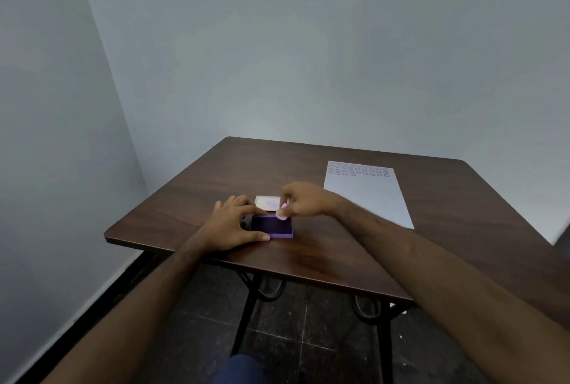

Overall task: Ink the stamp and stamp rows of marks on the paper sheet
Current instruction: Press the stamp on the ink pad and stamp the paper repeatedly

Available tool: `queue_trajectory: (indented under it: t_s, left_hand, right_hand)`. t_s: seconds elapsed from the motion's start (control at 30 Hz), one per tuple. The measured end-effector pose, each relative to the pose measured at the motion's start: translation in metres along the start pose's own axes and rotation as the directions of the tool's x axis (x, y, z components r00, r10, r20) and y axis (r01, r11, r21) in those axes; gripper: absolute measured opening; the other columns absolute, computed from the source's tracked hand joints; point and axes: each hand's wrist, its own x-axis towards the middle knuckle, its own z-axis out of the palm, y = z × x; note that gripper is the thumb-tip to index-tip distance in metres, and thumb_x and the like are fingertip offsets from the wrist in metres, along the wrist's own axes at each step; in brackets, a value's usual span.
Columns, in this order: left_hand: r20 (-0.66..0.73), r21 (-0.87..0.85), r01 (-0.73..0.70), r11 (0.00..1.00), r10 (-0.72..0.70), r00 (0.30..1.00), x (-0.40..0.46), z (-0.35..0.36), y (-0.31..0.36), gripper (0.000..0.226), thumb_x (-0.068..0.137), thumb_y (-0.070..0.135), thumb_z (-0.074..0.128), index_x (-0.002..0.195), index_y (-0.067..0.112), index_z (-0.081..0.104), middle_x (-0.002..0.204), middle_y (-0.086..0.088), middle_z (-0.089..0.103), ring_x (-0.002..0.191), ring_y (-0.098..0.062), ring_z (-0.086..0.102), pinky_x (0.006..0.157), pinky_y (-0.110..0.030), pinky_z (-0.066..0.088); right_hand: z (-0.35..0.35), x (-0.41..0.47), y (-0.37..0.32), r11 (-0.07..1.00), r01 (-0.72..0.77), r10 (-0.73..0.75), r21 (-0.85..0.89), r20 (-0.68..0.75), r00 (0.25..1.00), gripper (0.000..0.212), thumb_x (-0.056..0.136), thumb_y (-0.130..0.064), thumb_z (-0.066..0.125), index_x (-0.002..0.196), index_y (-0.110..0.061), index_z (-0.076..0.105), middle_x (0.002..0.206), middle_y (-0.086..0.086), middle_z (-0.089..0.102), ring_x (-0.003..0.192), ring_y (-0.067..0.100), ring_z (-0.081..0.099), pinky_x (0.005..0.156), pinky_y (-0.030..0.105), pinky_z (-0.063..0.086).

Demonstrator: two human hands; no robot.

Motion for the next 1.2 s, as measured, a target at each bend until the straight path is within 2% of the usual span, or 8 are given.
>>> queue_trajectory:
  t_s: [0.07, 0.13, 0.3, 0.4, 0.5, 0.7, 0.97, 1.2]
  left_hand:
    - [0.011, 0.002, -0.016, 1.0, 0.016, 1.0, 0.0, 0.0, 0.001, 0.07, 0.076, 0.084, 0.049, 0.132, 0.043, 0.056, 0.122, 0.014, 0.048, 0.113, -0.006, 0.041, 0.091, -0.035, 0.029]
    - [-0.031, -0.022, -0.022, 1.0, 0.022, 0.999, 0.002, 0.001, 0.0, 0.064, 0.085, 0.08, 0.039, 0.133, 0.042, 0.053, 0.125, 0.014, 0.047, 0.117, -0.005, 0.041, 0.092, -0.035, 0.028]
    - [-0.182, 0.01, -0.043, 0.999, 0.044, 0.982, 0.024, 0.003, 0.019, 0.036, 0.101, 0.054, 0.035, 0.125, 0.039, 0.058, 0.117, 0.014, 0.05, 0.114, -0.01, 0.046, 0.09, -0.036, 0.029]
    - [-0.161, 0.072, -0.107, 0.992, 0.117, 0.98, 0.052, 0.01, 0.052, 0.028, 0.1, 0.044, 0.047, 0.122, 0.033, 0.061, 0.121, 0.007, 0.055, 0.119, -0.017, 0.049, 0.094, -0.036, 0.03]
    - [-0.018, 0.151, -0.174, 0.973, 0.179, 0.984, 0.082, 0.022, 0.09, 0.039, 0.099, 0.049, 0.045, 0.132, 0.031, 0.055, 0.139, 0.005, 0.051, 0.133, -0.017, 0.042, 0.107, -0.04, 0.029]
    - [0.201, 0.186, -0.151, 0.971, 0.112, 0.973, 0.114, 0.051, 0.13, 0.064, 0.098, 0.061, 0.036, 0.153, 0.028, 0.034, 0.164, 0.0, 0.027, 0.15, -0.019, 0.026, 0.12, -0.043, 0.017]
    - [0.169, 0.146, -0.146, 0.978, 0.12, 0.978, 0.108, 0.059, 0.133, 0.064, 0.1, 0.058, 0.034, 0.155, 0.024, 0.03, 0.165, -0.002, 0.025, 0.15, -0.019, 0.026, 0.12, -0.04, 0.019]
    - [0.185, 0.124, -0.192, 0.973, 0.167, 0.968, 0.104, 0.063, 0.142, 0.068, 0.1, 0.056, 0.037, 0.157, 0.022, 0.023, 0.167, -0.002, 0.018, 0.153, -0.019, 0.017, 0.122, -0.04, 0.012]
  right_hand:
    - [-0.006, -0.015, 0.023, 0.936, -0.039, 0.09, 0.349, -0.13, 0.987, 0.025, 0.087, -0.023, 0.073, 0.098, -0.002, 0.069, 0.09, 0.01, 0.074, 0.073, 0.016, 0.063, 0.062, 0.025, 0.048]
    - [-0.012, -0.03, 0.047, 0.774, -0.013, 0.175, 0.633, -0.194, 0.965, 0.022, 0.09, -0.015, 0.07, 0.105, 0.001, 0.067, 0.092, 0.015, 0.073, 0.072, 0.013, 0.062, 0.06, 0.02, 0.047]
    - [-0.022, -0.059, 0.105, 0.529, 0.038, 0.343, 0.848, -0.254, 0.904, 0.012, 0.096, -0.007, 0.061, 0.105, -0.001, 0.058, 0.095, 0.019, 0.074, 0.08, 0.02, 0.07, 0.074, 0.026, 0.056]
    - [-0.021, -0.066, 0.124, 0.647, -0.035, 0.475, 0.762, -0.367, 0.8, 0.019, 0.098, -0.03, 0.058, 0.097, -0.011, 0.06, 0.102, 0.01, 0.074, 0.094, 0.022, 0.071, 0.082, 0.032, 0.055]
    - [-0.017, -0.072, 0.132, 0.815, -0.21, 0.491, 0.54, -0.451, 0.745, 0.03, 0.097, -0.043, 0.051, 0.099, -0.014, 0.054, 0.105, -0.001, 0.067, 0.095, 0.02, 0.061, 0.073, 0.029, 0.044]
    - [-0.002, -0.087, 0.14, 0.843, -0.23, 0.441, 0.487, -0.378, 0.814, 0.024, 0.101, -0.039, 0.047, 0.101, -0.017, 0.052, 0.115, -0.003, 0.063, 0.105, 0.018, 0.059, 0.082, 0.03, 0.04]
    - [-0.001, -0.143, 0.151, 0.886, -0.179, 0.346, 0.427, -0.356, 0.868, 0.015, 0.1, -0.042, 0.049, 0.089, -0.032, 0.052, 0.099, -0.023, 0.063, 0.096, -0.005, 0.057, 0.074, 0.014, 0.038]
    - [-0.018, -0.215, 0.172, 0.786, -0.074, 0.221, 0.614, -0.167, 0.961, 0.024, 0.1, -0.032, 0.054, 0.105, -0.009, 0.059, 0.121, 0.002, 0.071, 0.117, 0.019, 0.064, 0.098, 0.035, 0.047]
